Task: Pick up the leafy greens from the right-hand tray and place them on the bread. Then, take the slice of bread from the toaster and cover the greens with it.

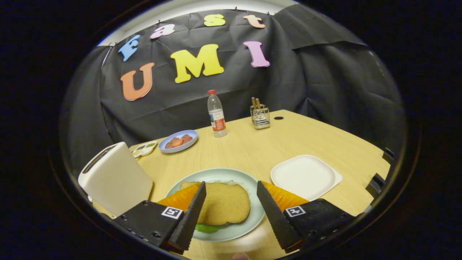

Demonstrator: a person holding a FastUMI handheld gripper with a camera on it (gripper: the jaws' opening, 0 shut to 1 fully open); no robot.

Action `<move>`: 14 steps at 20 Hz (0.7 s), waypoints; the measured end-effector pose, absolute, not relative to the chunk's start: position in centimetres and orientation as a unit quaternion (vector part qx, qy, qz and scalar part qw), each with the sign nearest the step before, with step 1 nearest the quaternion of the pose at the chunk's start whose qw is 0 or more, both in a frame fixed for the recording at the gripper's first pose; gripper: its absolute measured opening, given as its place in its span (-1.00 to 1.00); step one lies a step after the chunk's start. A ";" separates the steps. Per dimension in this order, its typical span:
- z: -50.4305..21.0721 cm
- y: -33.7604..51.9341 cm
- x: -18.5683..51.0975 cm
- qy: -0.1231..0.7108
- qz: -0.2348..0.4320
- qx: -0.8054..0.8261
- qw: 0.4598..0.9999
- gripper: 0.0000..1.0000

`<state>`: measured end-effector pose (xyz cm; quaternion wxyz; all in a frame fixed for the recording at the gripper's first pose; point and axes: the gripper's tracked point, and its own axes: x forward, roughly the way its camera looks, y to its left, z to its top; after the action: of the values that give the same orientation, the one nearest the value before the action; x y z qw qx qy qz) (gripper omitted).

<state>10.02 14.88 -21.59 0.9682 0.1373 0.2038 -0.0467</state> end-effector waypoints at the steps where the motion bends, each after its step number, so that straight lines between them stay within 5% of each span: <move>1: -20.6 14.4 10.0 0.189 -0.044 0.133 0.972 0.80; 14: -6.8 8.1 5.4 -0.018 0.029 0.034 0.999 0.92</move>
<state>5.35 8.14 -6.75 0.9989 0.0336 -0.0185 0.0286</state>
